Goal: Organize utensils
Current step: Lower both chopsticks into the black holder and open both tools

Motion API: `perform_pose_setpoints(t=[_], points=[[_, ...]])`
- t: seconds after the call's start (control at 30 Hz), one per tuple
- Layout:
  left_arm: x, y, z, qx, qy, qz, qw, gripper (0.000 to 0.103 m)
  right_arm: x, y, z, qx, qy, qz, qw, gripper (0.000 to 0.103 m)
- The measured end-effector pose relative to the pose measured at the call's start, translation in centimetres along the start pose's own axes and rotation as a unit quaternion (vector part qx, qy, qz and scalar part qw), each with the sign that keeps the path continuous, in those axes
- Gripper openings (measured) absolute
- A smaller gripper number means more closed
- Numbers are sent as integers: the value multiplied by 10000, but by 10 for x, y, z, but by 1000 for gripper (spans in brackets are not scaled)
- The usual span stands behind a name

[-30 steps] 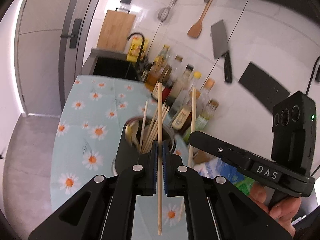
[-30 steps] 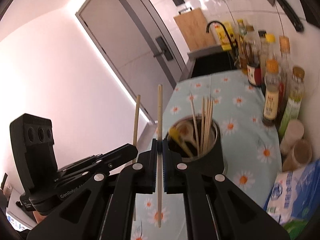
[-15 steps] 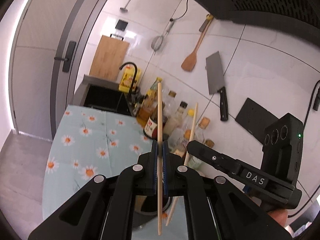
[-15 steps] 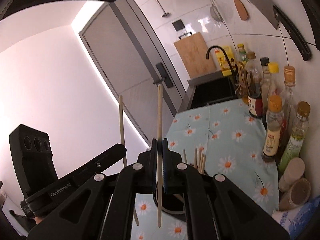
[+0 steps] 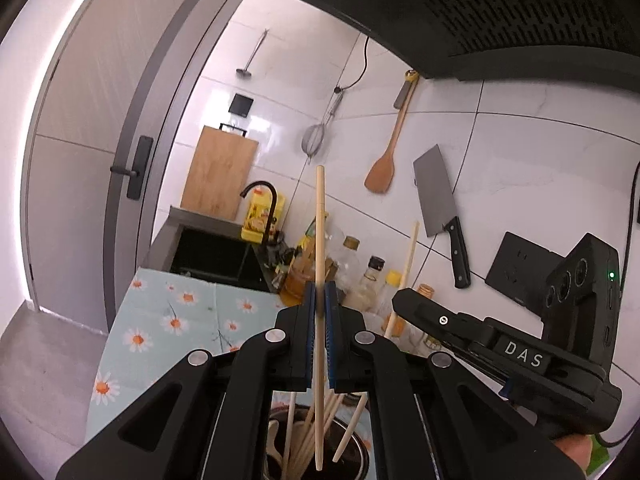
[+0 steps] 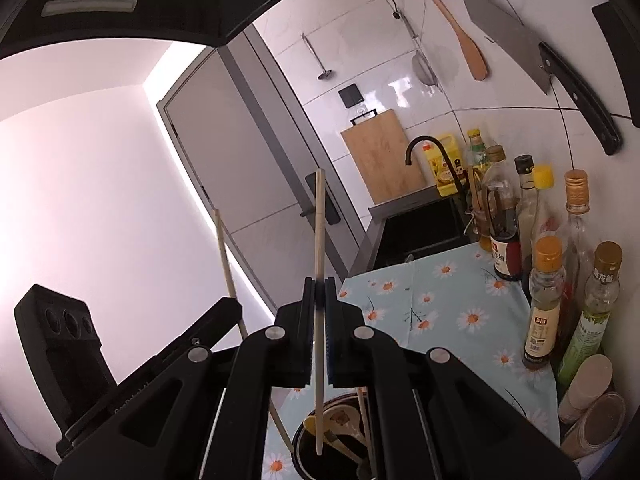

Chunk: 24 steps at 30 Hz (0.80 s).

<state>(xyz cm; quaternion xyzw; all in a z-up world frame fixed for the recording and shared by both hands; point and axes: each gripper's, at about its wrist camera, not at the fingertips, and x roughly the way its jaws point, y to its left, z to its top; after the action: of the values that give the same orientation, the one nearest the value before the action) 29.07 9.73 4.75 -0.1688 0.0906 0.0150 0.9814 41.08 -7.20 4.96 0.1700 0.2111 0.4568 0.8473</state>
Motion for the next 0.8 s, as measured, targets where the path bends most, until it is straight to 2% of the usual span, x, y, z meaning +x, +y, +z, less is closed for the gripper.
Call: perform_pose_setpoints(t=[0.07,0.23,0.8], points=[[3,1,-3,24,-55,-2,10000,4,0,-2,-2,-26,-119,-45,9999,6],[16,6,-20,-40,163,-20,9999,4,2,-7,-16,-159,-303,-213,9992,6],[14,12,-69,22,620,132,9980,4,13,-26,-73,-57,202,-300,9993,6]])
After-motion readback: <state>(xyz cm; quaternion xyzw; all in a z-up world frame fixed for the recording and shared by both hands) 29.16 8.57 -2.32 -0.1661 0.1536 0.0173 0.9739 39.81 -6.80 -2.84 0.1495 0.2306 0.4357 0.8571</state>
